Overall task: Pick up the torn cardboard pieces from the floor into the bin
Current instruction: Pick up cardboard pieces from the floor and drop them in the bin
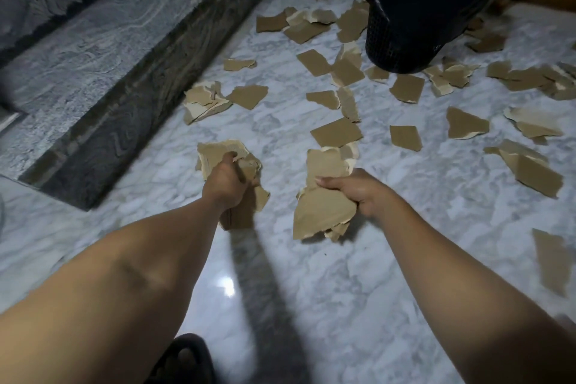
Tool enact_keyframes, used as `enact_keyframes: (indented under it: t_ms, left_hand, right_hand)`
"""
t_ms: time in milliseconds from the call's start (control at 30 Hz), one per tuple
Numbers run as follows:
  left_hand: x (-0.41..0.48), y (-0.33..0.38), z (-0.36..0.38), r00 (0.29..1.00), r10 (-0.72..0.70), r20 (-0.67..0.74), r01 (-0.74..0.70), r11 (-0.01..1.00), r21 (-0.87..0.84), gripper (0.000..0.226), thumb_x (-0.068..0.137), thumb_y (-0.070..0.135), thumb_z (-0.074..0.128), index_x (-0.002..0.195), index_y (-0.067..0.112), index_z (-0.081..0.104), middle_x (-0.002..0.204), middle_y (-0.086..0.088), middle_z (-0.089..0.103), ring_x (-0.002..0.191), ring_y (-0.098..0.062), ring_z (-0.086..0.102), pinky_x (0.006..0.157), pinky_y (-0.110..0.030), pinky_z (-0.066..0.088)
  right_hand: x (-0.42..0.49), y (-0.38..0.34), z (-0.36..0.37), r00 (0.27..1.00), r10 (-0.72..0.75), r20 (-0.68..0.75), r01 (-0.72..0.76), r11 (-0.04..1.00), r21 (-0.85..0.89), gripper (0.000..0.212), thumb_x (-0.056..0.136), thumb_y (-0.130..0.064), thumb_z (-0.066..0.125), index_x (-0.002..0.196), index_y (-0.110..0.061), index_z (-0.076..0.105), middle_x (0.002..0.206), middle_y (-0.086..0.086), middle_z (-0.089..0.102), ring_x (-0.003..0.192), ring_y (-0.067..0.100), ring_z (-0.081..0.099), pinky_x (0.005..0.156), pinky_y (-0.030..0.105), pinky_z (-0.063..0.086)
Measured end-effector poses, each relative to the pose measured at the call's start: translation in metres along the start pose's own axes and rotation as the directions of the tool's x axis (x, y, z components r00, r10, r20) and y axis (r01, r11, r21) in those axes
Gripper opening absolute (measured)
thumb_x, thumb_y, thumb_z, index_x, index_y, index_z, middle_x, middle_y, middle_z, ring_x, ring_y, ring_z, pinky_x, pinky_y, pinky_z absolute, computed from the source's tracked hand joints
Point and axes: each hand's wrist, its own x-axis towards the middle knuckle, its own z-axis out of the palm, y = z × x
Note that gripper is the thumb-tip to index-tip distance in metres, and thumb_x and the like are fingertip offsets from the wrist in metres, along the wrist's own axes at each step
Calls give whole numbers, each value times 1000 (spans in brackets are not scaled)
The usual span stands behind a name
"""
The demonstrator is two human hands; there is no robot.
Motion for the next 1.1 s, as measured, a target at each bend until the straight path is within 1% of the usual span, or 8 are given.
enact_keyframes:
  t_ms: [133, 200, 433, 533, 600, 733, 900, 1100]
  left_hand:
    - [21, 3, -16, 1000, 14, 27, -15, 999, 40, 78, 86, 19, 68, 151, 16, 26, 130, -17, 58, 116, -36, 57, 87, -39, 49]
    - [32, 4, -22, 999, 17, 31, -18, 998, 53, 75, 86, 20, 63, 151, 16, 25, 131, -17, 57, 116, -36, 56, 88, -40, 50]
    - [60, -9, -24, 996, -61, -65, 79, 944, 321, 67, 83, 29, 61, 144, 22, 34, 129, -16, 55, 130, -40, 36, 103, -51, 33]
    - [73, -10, -21, 985, -168, -33, 171, 951, 259, 66, 82, 28, 59, 142, 27, 32, 132, -15, 51, 132, -42, 36, 109, -58, 23]
    - [78, -13, -21, 983, -180, 36, 170, 965, 199, 65, 78, 28, 61, 137, 28, 33, 132, -13, 51, 127, -42, 43, 106, -58, 33]
    - [71, -5, -17, 992, 3, 129, -44, 948, 317, 76, 75, 30, 68, 142, 27, 33, 127, -11, 56, 117, -38, 52, 98, -46, 45]
    - [51, 36, 1, 923, 299, 243, -376, 837, 398, 67, 73, 24, 72, 134, 28, 43, 114, -9, 61, 106, -29, 49, 85, -38, 46]
    - [16, 72, 30, 831, 479, 282, -556, 730, 398, 113, 71, -2, 72, 156, 28, 4, 142, -12, 29, 121, -31, 37, 97, -41, 47]
  right_hand:
    - [9, 13, 39, 991, -101, -86, 23, 769, -638, 94, 65, -57, 86, 138, -10, 49, 140, 8, 51, 129, 30, 48, 102, 40, 47]
    - [8, 21, 46, 989, -130, -77, 31, 671, -741, 97, 74, -57, 80, 147, -7, 39, 155, 1, 28, 140, 30, 29, 108, 42, 37]
    - [30, 30, 49, 991, -101, -91, -18, 569, -822, 97, 69, -71, 75, 140, -10, 48, 142, 10, 40, 132, 32, 39, 107, 38, 35]
    - [36, 30, 47, 992, -67, -110, -52, 572, -818, 93, 66, -71, 76, 136, -16, 51, 144, 5, 36, 133, 32, 35, 103, 44, 40]
    - [37, 27, 49, 992, -44, -122, -81, 524, -848, 89, 64, -74, 75, 130, -19, 53, 139, 1, 38, 128, 29, 36, 101, 46, 41]
    - [34, 18, 54, 992, -49, -116, -82, 451, -889, 80, 67, -72, 75, 124, -20, 53, 134, 1, 40, 126, 29, 35, 98, 44, 39]
    - [30, 19, 51, 995, -64, -70, -26, 528, -849, 62, 66, -60, 82, 101, -16, 56, 118, 3, 58, 113, 31, 55, 91, 43, 45]
    - [22, 25, 6, 996, -27, -80, -41, 676, -736, 67, 63, -52, 89, 99, -5, 57, 94, 10, 68, 87, 28, 66, 83, 40, 56]
